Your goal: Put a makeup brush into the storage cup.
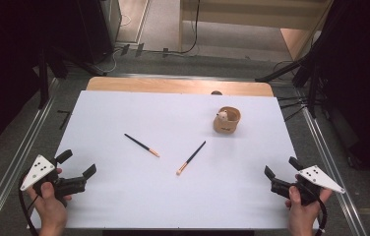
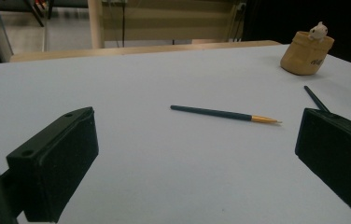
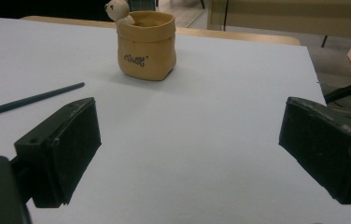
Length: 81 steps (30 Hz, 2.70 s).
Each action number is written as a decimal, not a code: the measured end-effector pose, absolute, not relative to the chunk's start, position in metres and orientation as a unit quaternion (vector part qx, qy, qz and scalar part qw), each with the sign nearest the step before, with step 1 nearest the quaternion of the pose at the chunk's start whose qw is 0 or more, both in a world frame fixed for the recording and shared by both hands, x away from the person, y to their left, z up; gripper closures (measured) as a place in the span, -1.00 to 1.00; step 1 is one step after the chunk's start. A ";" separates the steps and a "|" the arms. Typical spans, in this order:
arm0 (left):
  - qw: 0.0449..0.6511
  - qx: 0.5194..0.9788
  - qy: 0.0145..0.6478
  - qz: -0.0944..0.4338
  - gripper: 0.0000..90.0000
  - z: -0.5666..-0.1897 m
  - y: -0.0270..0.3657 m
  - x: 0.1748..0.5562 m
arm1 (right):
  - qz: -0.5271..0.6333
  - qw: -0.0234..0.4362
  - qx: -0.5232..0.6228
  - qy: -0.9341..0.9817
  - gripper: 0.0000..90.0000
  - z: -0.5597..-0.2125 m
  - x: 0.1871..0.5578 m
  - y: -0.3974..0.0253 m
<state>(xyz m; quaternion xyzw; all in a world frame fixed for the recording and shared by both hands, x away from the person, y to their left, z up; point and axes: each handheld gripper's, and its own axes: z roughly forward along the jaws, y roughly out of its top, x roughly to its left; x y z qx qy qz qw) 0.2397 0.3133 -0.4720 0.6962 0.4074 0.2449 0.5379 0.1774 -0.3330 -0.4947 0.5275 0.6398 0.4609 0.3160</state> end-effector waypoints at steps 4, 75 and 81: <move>0.537 0.699 0.408 0.239 -1.00 -0.474 0.309 0.242 | 0.457 0.316 0.523 0.646 -0.85 -0.496 0.179 -0.331; 0.532 0.724 0.378 0.223 -1.00 -0.473 0.288 0.250 | 0.476 0.235 0.403 0.745 -0.90 -0.444 0.262 -0.234; 0.531 0.730 0.371 0.219 -1.00 -0.473 0.288 0.248 | 0.479 0.224 0.394 0.752 -0.90 -0.441 0.264 -0.227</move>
